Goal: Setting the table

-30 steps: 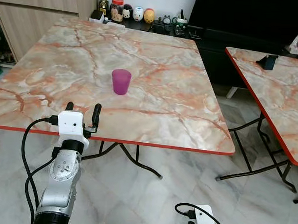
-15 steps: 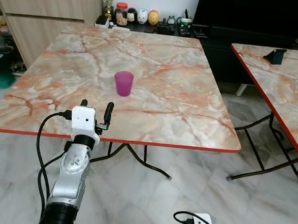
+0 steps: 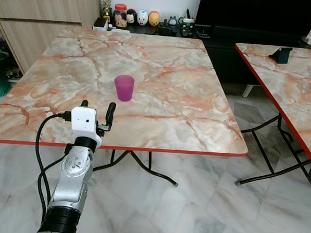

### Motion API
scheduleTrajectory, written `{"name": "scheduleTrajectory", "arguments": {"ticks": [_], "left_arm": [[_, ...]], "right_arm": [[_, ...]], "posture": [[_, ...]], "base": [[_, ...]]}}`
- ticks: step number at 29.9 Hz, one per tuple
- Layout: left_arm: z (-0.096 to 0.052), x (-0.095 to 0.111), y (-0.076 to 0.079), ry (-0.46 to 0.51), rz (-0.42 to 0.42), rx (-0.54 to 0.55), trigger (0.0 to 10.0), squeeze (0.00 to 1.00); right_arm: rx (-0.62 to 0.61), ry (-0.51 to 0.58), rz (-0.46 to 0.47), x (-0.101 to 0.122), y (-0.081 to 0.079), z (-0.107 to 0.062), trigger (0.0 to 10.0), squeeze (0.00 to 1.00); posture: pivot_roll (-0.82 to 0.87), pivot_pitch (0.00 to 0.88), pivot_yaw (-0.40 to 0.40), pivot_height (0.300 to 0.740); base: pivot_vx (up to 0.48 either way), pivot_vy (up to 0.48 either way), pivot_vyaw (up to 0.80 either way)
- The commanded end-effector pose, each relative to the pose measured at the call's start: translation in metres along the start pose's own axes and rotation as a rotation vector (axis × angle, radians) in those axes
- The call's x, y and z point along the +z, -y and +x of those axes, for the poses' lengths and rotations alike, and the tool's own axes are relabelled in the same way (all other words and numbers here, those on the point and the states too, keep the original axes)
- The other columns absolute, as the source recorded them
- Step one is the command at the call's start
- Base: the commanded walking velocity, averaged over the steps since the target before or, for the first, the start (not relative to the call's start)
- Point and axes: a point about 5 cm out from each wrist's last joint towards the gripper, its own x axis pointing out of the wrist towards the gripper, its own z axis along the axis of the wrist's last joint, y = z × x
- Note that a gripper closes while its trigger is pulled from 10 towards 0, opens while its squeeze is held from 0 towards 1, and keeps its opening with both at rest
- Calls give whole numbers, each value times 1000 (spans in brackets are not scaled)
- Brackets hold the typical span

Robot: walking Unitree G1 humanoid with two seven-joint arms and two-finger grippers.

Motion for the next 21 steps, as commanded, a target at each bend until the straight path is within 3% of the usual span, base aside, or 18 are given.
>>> {"name": "scheduleTrajectory", "arguments": {"ticks": [1,7,10,16,21], "left_arm": [[-1,-4,3,-15,-7,-4,10000,0],[-2,0,0,3,0,8,10000,0],[-4,0,-1,1,8,13,10000,0],[-7,-3,-1,-6,5,11,10000,0],[0,0,-3,6,13,3,10000,0]], "right_arm": [[-14,-4,-2,-2,5,-1,10000,0],[5,-24,-54,-4,7,-1,10000,0],[-7,-14,-31,-4,7,-1,10000,0],[7,-15,-48,-5,7,-1,10000,0],[13,-22,-65,-6,6,-2,10000,0]], "posture": [[57,0,-72,740],[82,0,-93,740],[85,0,-94,740],[69,0,-86,740],[71,0,-80,740]], "base": [[0,0,0],[0,0,0],[0,0,0],[247,0,0],[269,0,0]]}}
